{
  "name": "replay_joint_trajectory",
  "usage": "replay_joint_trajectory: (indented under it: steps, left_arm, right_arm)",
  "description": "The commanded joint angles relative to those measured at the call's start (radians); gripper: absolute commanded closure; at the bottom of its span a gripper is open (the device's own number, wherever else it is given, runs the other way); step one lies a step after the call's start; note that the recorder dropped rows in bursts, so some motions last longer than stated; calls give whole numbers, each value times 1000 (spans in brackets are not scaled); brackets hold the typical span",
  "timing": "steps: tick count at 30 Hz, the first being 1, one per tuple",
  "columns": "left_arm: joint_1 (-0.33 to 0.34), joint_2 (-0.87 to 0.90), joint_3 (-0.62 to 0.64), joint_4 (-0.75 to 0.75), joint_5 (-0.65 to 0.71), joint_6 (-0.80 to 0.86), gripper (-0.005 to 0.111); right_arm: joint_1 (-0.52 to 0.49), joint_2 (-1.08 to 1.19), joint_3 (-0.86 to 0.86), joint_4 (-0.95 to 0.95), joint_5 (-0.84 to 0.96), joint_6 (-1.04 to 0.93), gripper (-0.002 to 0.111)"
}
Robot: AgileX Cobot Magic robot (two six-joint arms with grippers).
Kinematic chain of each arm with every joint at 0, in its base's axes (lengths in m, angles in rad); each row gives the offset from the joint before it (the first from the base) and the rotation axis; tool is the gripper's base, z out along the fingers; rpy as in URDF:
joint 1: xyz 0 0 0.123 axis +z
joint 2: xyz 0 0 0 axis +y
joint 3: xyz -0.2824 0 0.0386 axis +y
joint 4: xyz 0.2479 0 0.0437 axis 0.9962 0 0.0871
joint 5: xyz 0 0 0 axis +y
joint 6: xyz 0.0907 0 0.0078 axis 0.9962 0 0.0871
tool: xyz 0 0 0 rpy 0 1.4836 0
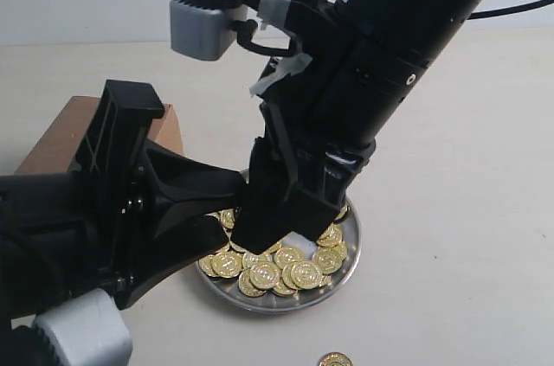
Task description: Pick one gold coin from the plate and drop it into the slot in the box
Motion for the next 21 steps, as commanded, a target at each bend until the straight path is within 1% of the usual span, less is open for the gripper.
replay_joint_trajectory:
  steps: [1,5,11,14,15,17,19,20,21]
  left_arm:
    - [-10,15,-5,-6,3,-8,63]
    - [-10,38,-5,-5,3,-8,63]
    - [-10,41,-5,-5,-32,-8,63]
    - [-10,41,-5,1,-36,-8,67]
    - [-10,41,-5,1,-38,-8,71]
    - [-10,41,-5,6,-43,-8,86]
    - [-10,41,-5,27,-43,-8,97]
    - [-10,41,-5,27,-43,-8,105]
    - [-10,41,-5,27,-43,-8,107]
  right_arm:
    - [0,-6,1,10,-16,-12,65]
    - [0,-6,1,49,-16,-29,65]
    - [0,-6,1,49,-16,-34,65]
    - [0,-6,1,49,-16,-36,65]
    - [0,-6,1,49,-16,-36,65]
    - [0,-6,1,47,-16,-36,65]
    - [0,-6,1,47,-16,-36,65]
    - [0,-6,1,47,-16,-36,65]
    - [0,-6,1,47,-16,-36,65]
